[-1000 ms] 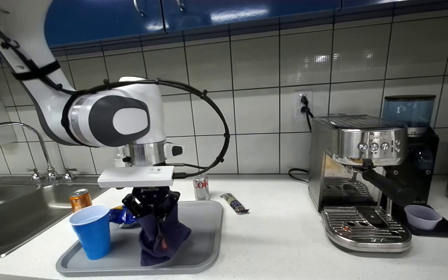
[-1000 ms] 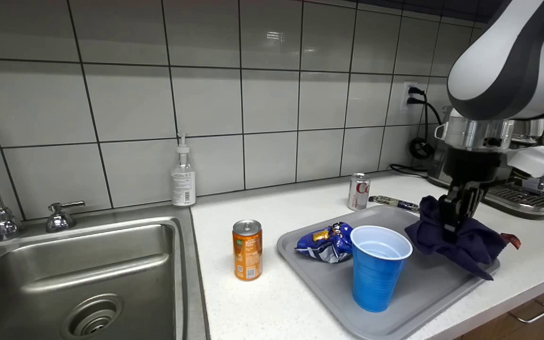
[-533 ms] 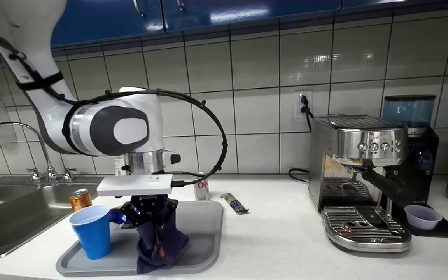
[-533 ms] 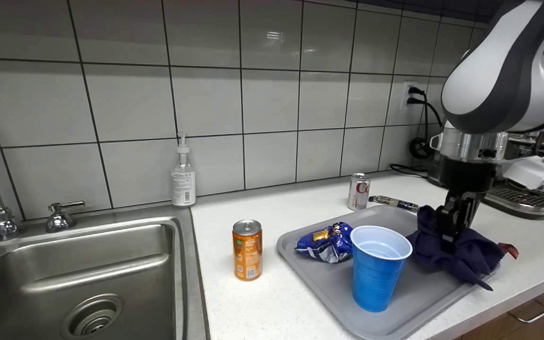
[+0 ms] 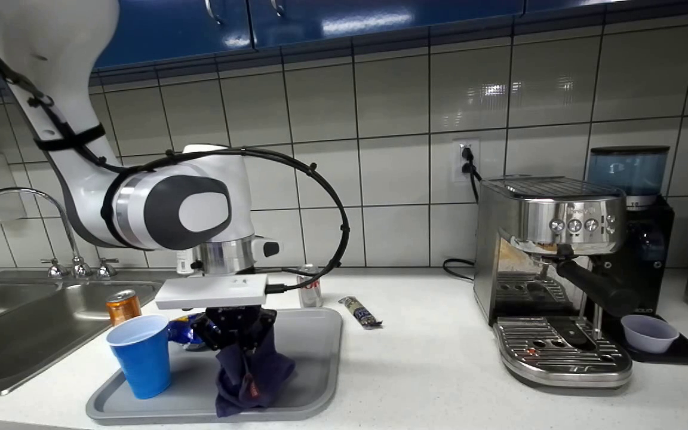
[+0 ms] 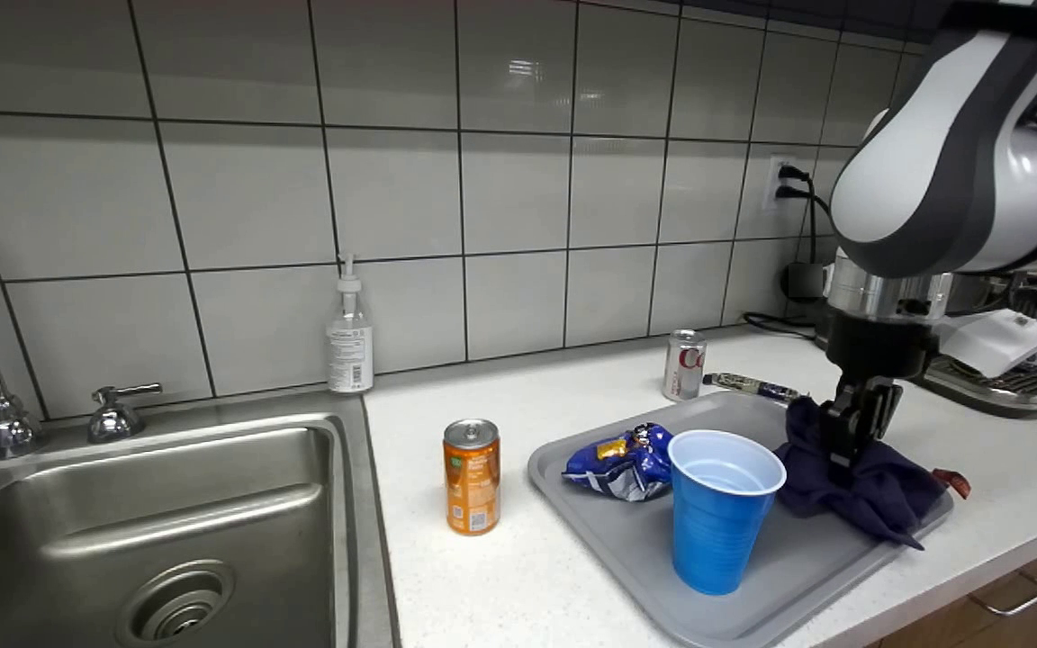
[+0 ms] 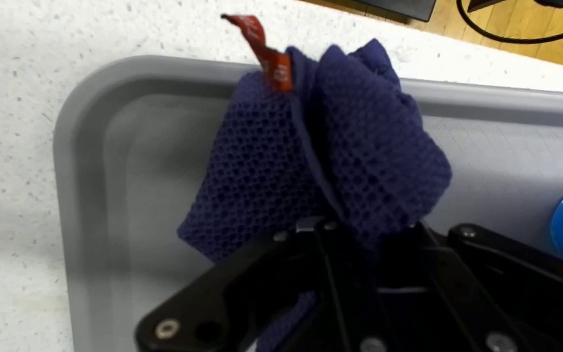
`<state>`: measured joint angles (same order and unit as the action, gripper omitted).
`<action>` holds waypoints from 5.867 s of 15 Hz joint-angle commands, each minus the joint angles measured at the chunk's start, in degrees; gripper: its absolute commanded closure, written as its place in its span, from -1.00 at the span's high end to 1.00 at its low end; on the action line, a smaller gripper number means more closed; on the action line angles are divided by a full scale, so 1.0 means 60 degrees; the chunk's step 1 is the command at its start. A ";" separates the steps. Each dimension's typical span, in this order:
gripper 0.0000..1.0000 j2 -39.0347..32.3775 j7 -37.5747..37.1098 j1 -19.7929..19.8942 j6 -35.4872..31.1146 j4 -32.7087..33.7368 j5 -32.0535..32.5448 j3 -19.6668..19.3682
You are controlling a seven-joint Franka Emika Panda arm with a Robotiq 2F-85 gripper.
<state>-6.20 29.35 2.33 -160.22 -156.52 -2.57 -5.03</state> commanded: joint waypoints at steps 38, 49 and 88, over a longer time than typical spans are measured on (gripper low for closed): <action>1.00 0.0934 0.0724 0.0714 0.1018 0.1391 -0.2102 -0.0376; 1.00 -0.0378 0.0945 0.0874 0.1017 0.2824 -0.2144 -0.0265; 1.00 -0.6289 0.1924 0.2912 0.1617 0.9420 0.0215 0.0939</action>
<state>-42.37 41.37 18.98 -151.63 -102.87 -2.77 -0.27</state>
